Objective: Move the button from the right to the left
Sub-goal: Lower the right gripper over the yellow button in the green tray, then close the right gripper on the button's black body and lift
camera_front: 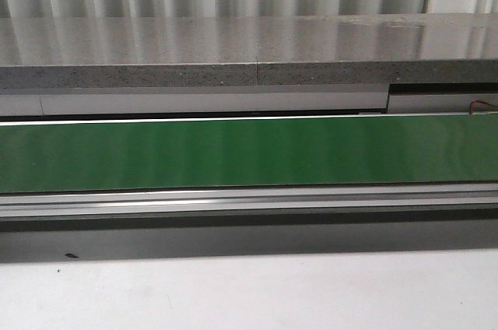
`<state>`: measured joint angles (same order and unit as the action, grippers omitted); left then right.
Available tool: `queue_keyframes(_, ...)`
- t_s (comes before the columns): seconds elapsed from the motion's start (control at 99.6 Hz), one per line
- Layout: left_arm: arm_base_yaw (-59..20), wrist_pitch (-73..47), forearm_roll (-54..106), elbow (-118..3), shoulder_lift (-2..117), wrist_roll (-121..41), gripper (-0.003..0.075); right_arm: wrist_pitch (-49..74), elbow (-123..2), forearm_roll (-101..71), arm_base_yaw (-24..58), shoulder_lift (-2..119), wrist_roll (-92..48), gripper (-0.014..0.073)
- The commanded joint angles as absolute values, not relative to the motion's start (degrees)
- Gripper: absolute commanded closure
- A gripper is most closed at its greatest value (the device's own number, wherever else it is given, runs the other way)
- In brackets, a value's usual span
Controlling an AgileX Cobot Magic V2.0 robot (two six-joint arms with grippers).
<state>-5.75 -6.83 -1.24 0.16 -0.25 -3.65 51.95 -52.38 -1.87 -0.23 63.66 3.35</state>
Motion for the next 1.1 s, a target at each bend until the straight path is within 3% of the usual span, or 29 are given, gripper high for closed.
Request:
queue_keyframes(0.0, -6.07, -2.35, -0.82, 2.35, -2.02, -3.21, 0.0741, 51.79, -56.01, -1.82, -0.72, 65.16, 2.96, 0.0103)
queue_keyframes(0.552, -6.07, -2.35, -0.82, 2.35, -2.02, -3.21, 0.0741, 50.33, -59.72, -0.65, -24.50, 78.91, -0.98, 0.0106)
queue_keyframes(1.095, -6.07, -2.35, -0.82, 2.35, -2.02, -3.21, 0.0741, 54.09, -74.13, -0.82, -27.25, 100.13, -6.09, 0.0106)
